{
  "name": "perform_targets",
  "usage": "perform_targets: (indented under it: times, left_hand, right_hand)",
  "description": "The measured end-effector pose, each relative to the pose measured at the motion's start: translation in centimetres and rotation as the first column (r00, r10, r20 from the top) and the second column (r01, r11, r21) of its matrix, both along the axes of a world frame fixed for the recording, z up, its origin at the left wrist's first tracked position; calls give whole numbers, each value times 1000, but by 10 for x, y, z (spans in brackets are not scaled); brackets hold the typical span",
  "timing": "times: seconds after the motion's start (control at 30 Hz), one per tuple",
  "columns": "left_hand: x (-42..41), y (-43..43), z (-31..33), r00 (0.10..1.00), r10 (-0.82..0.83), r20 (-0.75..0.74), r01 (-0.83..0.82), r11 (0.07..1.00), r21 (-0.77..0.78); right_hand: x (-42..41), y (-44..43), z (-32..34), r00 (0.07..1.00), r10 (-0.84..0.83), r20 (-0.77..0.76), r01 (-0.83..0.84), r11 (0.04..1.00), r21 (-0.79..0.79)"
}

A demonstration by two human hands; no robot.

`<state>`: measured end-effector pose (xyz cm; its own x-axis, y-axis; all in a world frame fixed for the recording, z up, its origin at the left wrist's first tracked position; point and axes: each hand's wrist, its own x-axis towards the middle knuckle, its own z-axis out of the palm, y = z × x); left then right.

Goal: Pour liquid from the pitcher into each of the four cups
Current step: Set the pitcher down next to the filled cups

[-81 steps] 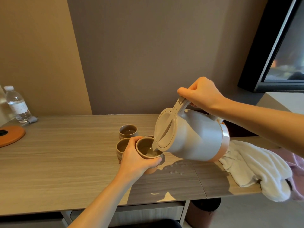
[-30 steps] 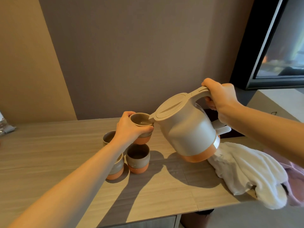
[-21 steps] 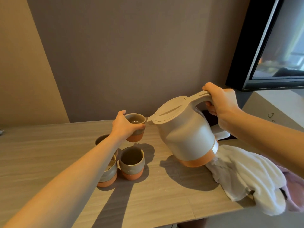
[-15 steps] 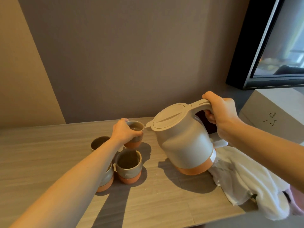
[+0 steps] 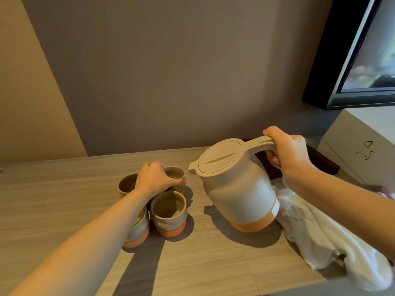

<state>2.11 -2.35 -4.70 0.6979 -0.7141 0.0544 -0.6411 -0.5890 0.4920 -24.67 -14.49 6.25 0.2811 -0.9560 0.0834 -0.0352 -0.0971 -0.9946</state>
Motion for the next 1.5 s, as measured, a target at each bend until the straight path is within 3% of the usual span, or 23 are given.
perform_targets:
  times: [0.3,0.5,0.7,0.9,1.0,1.13,1.27,1.5]
  left_hand:
    - [-9,7,-5,998,19,64,-25,997,79]
    - [-2,13,13,992,-52,-118,69,988,140]
    - [-20,24,54,946,-124,-299,40,961,-273]
    - [-65,33,84,897,-265,-354,59,865,-498]
    - [-85,31,72,834,-261,-485,-28,860,-510]
    - [-103,26,47,661,-215,-719,-230,854,-467]
    - [-122,20,35,483,-274,-832,-315,832,-457]
    - [-134,5,30,485,-264,-834,-323,832,-451]
  right_hand:
    - [-1,5,-3,1000,17,-8,-17,1000,-10]
    - [-3,9,-5,1000,2,4,-2,1000,4]
    - [-4,12,-6,999,6,51,-8,999,49]
    - [-1,11,-13,992,16,122,-26,996,84]
    - [0,10,-19,984,13,175,-32,994,107]
    - [0,6,-30,983,-33,181,5,988,151]
    - [2,2,-37,981,-63,183,31,985,171]
    - [5,-8,-46,972,-88,217,47,981,186]
